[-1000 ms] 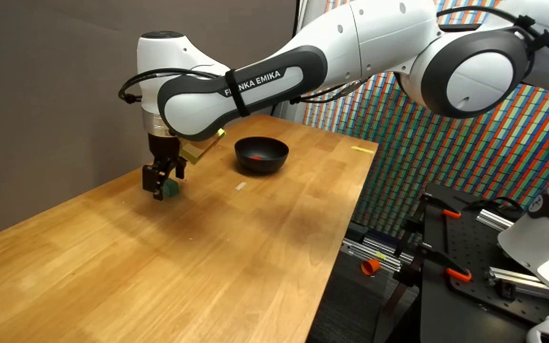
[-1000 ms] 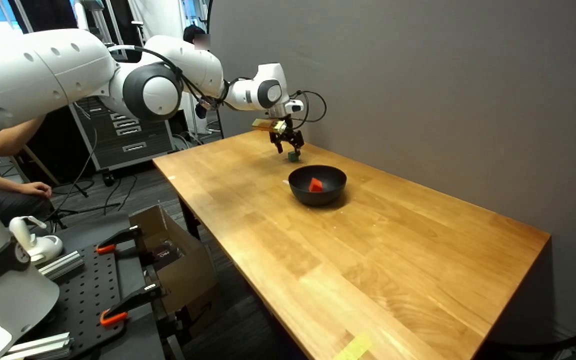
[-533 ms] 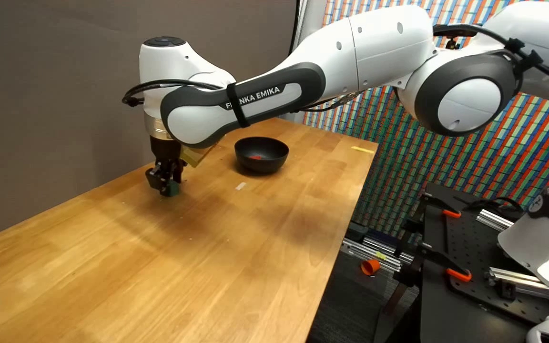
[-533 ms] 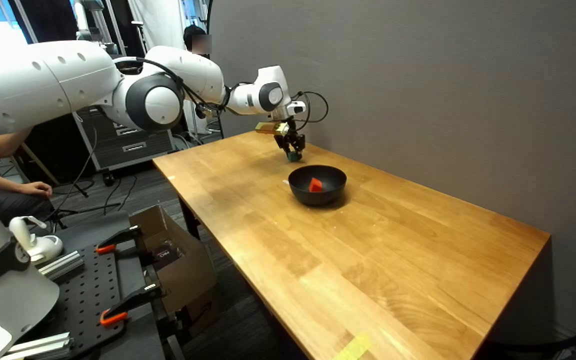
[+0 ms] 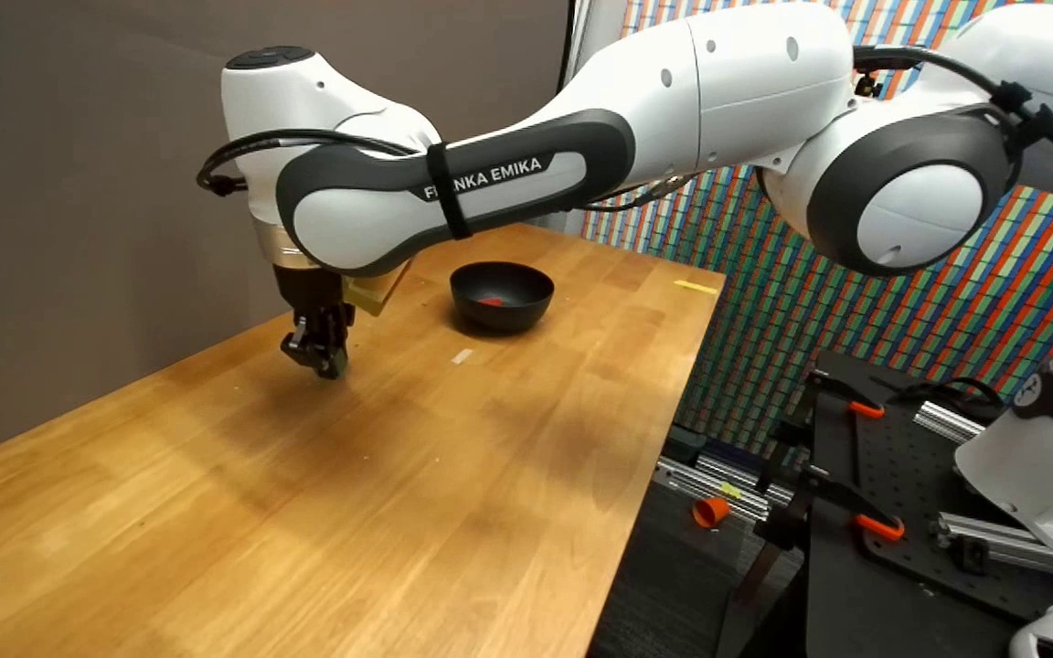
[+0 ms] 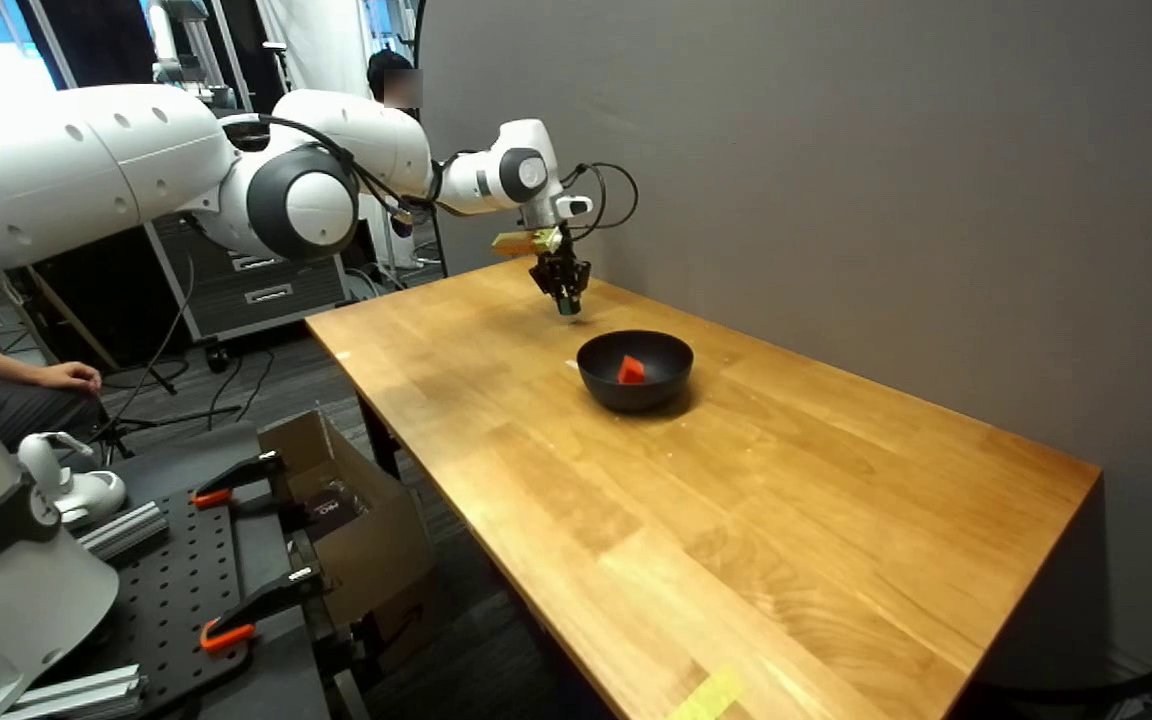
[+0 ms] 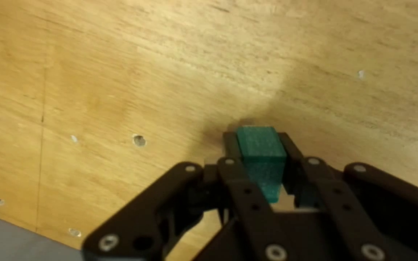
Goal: Pick the two blocks and put them in the bowl
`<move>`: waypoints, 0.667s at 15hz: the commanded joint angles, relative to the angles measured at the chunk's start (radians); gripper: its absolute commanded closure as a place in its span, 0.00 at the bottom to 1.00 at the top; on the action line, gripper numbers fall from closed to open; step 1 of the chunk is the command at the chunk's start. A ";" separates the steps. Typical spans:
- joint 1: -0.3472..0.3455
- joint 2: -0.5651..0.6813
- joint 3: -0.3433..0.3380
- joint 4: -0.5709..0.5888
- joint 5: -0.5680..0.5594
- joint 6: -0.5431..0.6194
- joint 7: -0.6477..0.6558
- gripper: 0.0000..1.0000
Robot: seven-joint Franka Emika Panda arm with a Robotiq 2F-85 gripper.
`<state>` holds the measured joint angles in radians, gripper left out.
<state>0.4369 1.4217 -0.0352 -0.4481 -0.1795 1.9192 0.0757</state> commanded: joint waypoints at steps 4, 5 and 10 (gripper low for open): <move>-0.013 -0.097 -0.084 -0.026 -0.074 -0.288 -0.027 0.93; -0.026 -0.106 -0.096 -0.020 -0.083 -0.311 -0.023 0.93; -0.094 -0.138 -0.142 -0.005 -0.114 -0.346 -0.006 0.93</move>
<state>0.3729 1.3162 -0.1611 -0.4492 -0.2746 1.6061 0.0665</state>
